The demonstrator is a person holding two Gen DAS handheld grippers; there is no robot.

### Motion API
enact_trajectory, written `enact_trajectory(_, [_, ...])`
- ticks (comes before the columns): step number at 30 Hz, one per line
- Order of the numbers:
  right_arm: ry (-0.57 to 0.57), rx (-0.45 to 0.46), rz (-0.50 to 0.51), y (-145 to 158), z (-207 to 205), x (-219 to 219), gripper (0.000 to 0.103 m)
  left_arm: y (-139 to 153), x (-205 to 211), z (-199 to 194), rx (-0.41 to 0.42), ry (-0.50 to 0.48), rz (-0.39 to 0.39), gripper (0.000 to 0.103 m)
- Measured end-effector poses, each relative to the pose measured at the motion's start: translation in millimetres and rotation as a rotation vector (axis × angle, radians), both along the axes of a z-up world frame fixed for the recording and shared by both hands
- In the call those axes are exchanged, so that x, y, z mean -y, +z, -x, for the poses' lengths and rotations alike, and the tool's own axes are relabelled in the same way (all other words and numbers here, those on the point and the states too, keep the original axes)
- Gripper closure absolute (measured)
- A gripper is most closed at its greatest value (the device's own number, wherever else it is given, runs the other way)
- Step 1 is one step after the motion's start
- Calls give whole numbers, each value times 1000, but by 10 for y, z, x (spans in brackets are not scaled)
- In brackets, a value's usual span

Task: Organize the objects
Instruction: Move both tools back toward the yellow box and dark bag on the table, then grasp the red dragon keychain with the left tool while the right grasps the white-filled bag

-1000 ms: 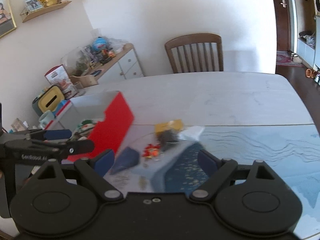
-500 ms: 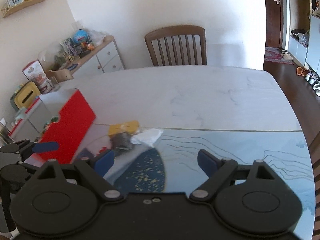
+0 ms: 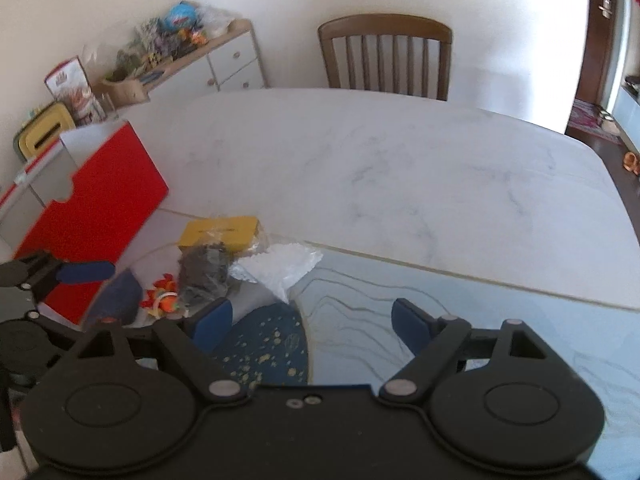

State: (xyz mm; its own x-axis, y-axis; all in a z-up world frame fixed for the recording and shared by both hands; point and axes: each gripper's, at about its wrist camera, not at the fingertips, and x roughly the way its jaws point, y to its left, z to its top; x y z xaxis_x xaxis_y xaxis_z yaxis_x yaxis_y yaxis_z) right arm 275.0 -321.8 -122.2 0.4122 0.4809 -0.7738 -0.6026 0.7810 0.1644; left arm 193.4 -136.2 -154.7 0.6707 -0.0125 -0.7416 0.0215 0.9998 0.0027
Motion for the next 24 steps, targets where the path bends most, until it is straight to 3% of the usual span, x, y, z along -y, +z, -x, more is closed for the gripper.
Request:
enact_trajectory(12, [189,38,66,-277,-237,-361,24,-203,-39,-101,-19,31,-4,5])
enact_trajectory(17, [237,47,53,-310,-274,-459,32,-233,-33,-77,-21,24,-8,22])
enact_trajectory(20, [258,54,45,-301,-266,-497,40,-210,-3,-61,-16,6,-8,39])
enact_trajectory(24, [263,64,52,-297,-252,-506,55,-187,21,-52,-16,-8,-2,52])
